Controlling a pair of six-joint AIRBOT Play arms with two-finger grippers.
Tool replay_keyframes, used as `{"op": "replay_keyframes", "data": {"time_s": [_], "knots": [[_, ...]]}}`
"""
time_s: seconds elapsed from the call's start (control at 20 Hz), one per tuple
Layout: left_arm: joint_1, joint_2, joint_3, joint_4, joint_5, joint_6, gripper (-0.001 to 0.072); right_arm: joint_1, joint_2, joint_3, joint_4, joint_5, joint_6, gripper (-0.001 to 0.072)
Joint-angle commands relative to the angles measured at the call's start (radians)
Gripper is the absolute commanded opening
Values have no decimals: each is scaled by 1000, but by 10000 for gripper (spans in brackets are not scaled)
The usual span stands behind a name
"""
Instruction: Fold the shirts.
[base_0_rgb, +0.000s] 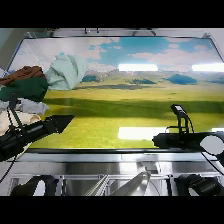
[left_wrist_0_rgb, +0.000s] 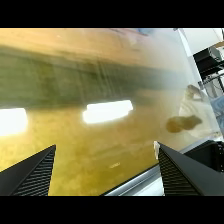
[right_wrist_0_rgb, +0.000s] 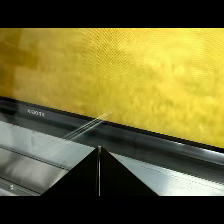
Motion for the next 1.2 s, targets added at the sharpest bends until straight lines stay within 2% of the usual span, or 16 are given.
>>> {"op": "replay_keyframes", "data": {"time_s": [0.0, 0.2, 0.3, 0.45, 0.55, 0.65, 0.75, 0.9, 1.05, 1.15], "knots": [[-1, 1, 17, -1, -8, -23, 708, 1, 0, 0, 6, 1, -2, 20], [-1, 1, 113, 34, -20, -29, 706, 1, 0, 0, 6, 0, -2, 20], [-1, 1, 203, 171, -43, -138, 706, 1, 0, 0, 6, 1, -2, 19], [-1, -5, 349, 456, -81, -359, 707, 1, 0, 0, 6, 1, -2, 21], [-1, -53, 474, 626, -145, -467, 707, 1, 0, 0, 5, 0, -2, 46], [-1, -144, 603, 742, -222, -533, 707, -2, 0, 0, -6, -2, -2, 508], [-1, -254, 702, 795, -253, -550, 708, -3, 0, 0, -5, -36, -2, 518], [-1, -457, 827, 890, -231, -550, 710, -3, 0, 0, -5, -99, -1, 519], [0, -730, 990, 1005, -184, -546, 710, -3, 0, 0, -3, -143, 10, 518], [-1, -937, 1121, 990, -167, -522, 710, -3, 0, 0, -1, -151, 10, 517]]}}
